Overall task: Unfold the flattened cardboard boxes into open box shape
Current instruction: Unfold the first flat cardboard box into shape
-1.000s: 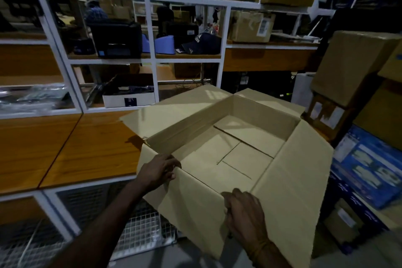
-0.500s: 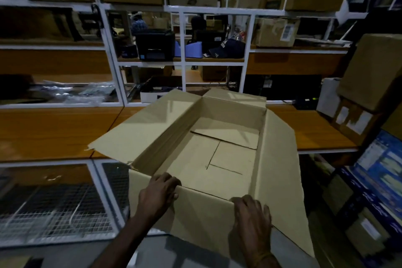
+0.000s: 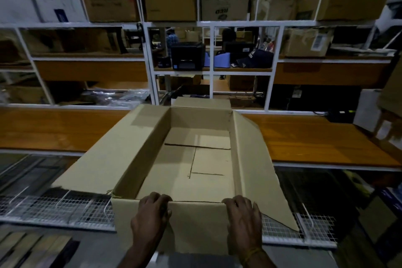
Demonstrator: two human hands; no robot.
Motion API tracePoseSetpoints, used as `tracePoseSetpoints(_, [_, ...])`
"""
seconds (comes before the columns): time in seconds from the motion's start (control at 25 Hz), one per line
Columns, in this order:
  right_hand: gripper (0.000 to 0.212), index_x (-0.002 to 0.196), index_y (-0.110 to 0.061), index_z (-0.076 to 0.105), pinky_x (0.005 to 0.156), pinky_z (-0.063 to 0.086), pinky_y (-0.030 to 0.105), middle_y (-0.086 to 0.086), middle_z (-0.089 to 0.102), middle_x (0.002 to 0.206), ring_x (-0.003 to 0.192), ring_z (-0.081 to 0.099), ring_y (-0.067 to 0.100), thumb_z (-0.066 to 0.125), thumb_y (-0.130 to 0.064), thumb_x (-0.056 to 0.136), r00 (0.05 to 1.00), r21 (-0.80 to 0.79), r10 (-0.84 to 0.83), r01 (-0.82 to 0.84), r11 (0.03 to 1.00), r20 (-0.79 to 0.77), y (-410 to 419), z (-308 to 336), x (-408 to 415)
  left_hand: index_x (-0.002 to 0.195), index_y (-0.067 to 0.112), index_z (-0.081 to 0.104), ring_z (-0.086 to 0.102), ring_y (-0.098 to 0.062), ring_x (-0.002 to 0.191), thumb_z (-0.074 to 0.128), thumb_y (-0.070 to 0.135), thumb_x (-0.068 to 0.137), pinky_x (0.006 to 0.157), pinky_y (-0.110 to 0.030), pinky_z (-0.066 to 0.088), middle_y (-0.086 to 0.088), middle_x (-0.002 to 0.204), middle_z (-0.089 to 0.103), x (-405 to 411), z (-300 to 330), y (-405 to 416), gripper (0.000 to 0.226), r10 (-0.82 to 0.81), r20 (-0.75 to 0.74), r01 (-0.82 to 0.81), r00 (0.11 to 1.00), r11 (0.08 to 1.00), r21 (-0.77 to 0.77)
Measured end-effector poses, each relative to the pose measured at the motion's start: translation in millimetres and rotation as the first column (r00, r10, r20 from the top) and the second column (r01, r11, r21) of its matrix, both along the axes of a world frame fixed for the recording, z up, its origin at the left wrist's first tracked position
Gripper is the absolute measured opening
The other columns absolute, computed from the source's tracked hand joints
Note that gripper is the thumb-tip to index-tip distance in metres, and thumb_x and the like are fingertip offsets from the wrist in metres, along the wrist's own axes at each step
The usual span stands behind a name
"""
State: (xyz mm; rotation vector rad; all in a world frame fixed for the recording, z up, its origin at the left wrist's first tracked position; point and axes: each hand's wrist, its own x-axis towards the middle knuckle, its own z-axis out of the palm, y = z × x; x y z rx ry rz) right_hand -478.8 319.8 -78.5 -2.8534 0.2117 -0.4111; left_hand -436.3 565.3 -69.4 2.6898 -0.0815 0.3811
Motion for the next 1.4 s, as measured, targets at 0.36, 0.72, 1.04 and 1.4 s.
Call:
tracePoseSetpoints(0.36, [0.064, 0.107, -0.038, 0.063, 0.092, 0.046, 0.038, -0.011, 0.057, 0.104, 0.099, 0.055, 0.014, 0.07, 0.002, 0.056, 0.995, 0.022, 0.101, -0.102, 0.995, 0.026, 10, 9, 56, 0.11, 0.044, 0.058, 0.047, -0.013, 0.11, 0.066, 0.037, 0.087, 0.068, -0.032, 0.049, 0.012, 0.111, 0.052, 27, 2, 9, 0.026, 0.131, -0.018, -0.13, 0.991, 0.991, 0.041])
tracePoseSetpoints(0.72, [0.068, 0.122, -0.032, 0.059, 0.096, 0.042, 0.038, -0.004, 0.056, 0.114, 0.105, 0.054, 0.02, 0.066, 0.001, 0.064, 0.993, -0.034, 0.113, -0.114, 0.993, -0.042, 21, 11, 119, 0.112, 0.043, 0.061, 0.046, -0.016, 0.111, 0.065, 0.033, 0.088, 0.06, -0.028, 0.039, 0.009, 0.112, 0.053, 89, 7, 16, 0.027, 0.147, -0.009, -0.146, 0.989, 0.988, 0.056])
tracePoseSetpoints(1.04, [0.034, 0.118, -0.043, 0.051, 0.105, 0.034, 0.039, -0.008, 0.048, 0.12, 0.114, 0.045, 0.013, 0.049, -0.04, 0.085, 0.998, -0.043, 0.02, -0.023, 0.999, -0.065, 34, -4, 136, 0.116, 0.047, 0.054, 0.043, -0.011, 0.112, 0.056, 0.038, 0.091, 0.066, -0.028, 0.041, 0.014, 0.116, 0.046, 106, -6, 20, 0.026, 0.091, -0.078, -0.087, 0.993, 0.995, 0.053])
tracePoseSetpoints(1.4, [0.031, 0.106, -0.044, 0.058, 0.099, 0.037, 0.043, -0.01, 0.052, 0.107, 0.103, 0.05, 0.012, 0.054, -0.047, 0.076, 1.0, -0.062, -0.023, 0.022, 0.998, -0.009, 39, -15, 136, 0.114, 0.053, 0.057, 0.044, -0.01, 0.112, 0.057, 0.041, 0.091, 0.072, -0.025, 0.04, 0.016, 0.115, 0.048, 107, -13, 26, 0.026, 0.076, -0.024, -0.076, 0.997, 0.997, -0.018])
